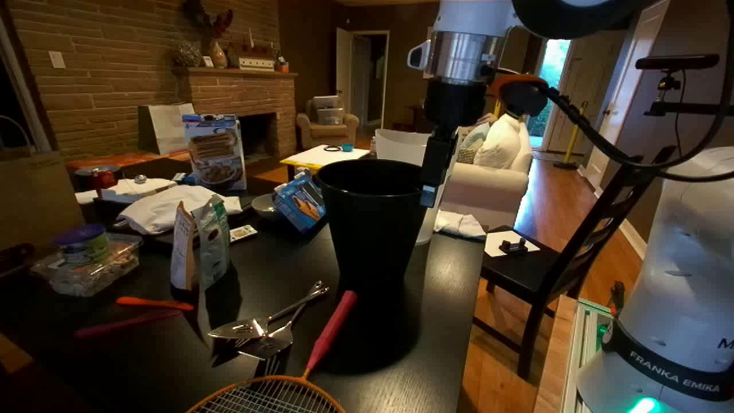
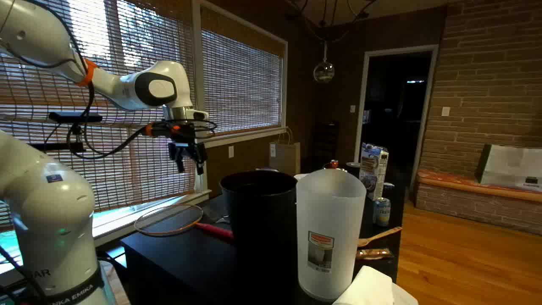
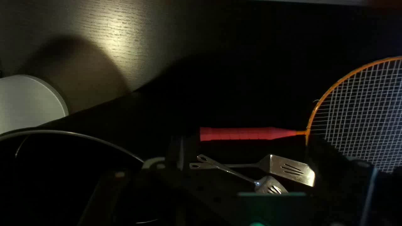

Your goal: Put the racket in the black bin.

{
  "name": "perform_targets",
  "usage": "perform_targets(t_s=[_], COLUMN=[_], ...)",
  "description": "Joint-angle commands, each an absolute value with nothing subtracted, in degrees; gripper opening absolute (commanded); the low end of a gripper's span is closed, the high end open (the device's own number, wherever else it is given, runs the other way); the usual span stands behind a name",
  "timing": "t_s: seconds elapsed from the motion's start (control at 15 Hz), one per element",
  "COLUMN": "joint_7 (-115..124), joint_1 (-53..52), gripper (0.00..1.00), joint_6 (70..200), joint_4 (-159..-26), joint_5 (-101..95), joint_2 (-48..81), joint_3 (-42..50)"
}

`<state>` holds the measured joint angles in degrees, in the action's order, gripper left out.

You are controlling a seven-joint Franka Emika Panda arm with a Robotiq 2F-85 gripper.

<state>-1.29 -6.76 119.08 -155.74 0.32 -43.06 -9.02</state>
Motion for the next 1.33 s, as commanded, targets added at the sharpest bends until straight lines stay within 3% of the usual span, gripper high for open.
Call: perform_targets(t_s=[0.0, 0.93, 1.27], joint_7=[-0.81, -2.37, 1.16], joint_1=[-7.51, -8.11, -9.01], gripper=[1.0, 1.0, 1.0], joint_6=[118.93, 120.1, 128.43], joint_4=[-155.63, -155.14, -150.14], joint_5=[-0.25, 0.13, -4.57], joint_2=[-42.97, -41.97, -35.47], joint_3=[-8.34, -7.68, -15.55])
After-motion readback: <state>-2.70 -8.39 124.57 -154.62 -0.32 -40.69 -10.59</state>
